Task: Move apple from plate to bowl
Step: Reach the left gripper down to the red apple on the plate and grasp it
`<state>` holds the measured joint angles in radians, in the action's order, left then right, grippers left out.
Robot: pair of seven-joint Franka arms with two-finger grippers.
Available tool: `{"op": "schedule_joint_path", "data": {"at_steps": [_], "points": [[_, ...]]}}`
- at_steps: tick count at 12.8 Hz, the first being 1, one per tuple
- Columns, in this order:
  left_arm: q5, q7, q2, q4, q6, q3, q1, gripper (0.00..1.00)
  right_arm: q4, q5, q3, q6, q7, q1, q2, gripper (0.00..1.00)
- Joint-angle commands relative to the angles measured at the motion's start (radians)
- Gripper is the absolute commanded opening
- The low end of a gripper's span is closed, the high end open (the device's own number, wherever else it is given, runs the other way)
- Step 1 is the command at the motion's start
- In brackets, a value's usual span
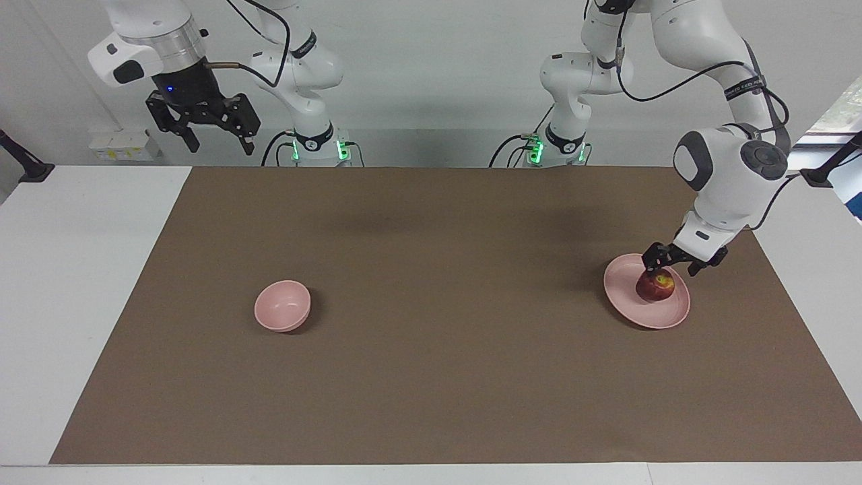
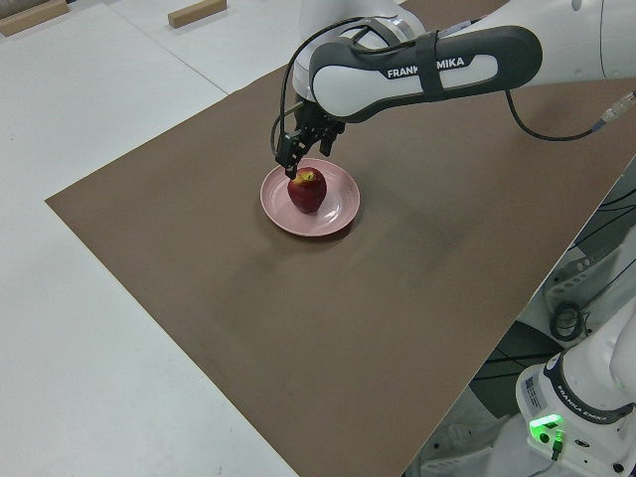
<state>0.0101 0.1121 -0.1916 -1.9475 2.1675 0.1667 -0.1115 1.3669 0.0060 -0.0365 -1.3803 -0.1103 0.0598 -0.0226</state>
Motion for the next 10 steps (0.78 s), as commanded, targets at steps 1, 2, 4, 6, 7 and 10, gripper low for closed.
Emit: {"op": "schedule_joint_path", "data": {"at_steps": [1,2,4,6,7,10], "points": [[-0.016,0.011,-0.023,-0.033,0.070,-0.003,0.004,1.00,-0.009,0.009,0.001,0.012,0.018,-0.011,0.000,1.00],[-0.019,0.011,-0.029,-0.045,0.089,-0.003,0.007,1.00,-0.009,0.009,0.001,0.013,0.020,-0.011,0.000,1.00],[-0.022,0.011,-0.031,-0.088,0.126,-0.004,0.007,1.00,-0.009,0.009,0.001,0.015,0.021,-0.011,0.000,1.00],[-0.030,0.015,-0.026,-0.102,0.137,-0.004,0.007,1.00,-0.009,0.009,0.001,0.015,0.020,-0.011,0.000,1.00],[-0.038,0.014,-0.026,-0.102,0.135,-0.004,0.007,0.92,-0.009,0.009,0.001,0.020,0.021,-0.011,0.001,1.00],[-0.076,0.008,-0.029,-0.087,0.124,-0.003,0.007,0.00,-0.009,0.009,0.001,0.021,0.021,-0.011,0.001,1.00]]}}
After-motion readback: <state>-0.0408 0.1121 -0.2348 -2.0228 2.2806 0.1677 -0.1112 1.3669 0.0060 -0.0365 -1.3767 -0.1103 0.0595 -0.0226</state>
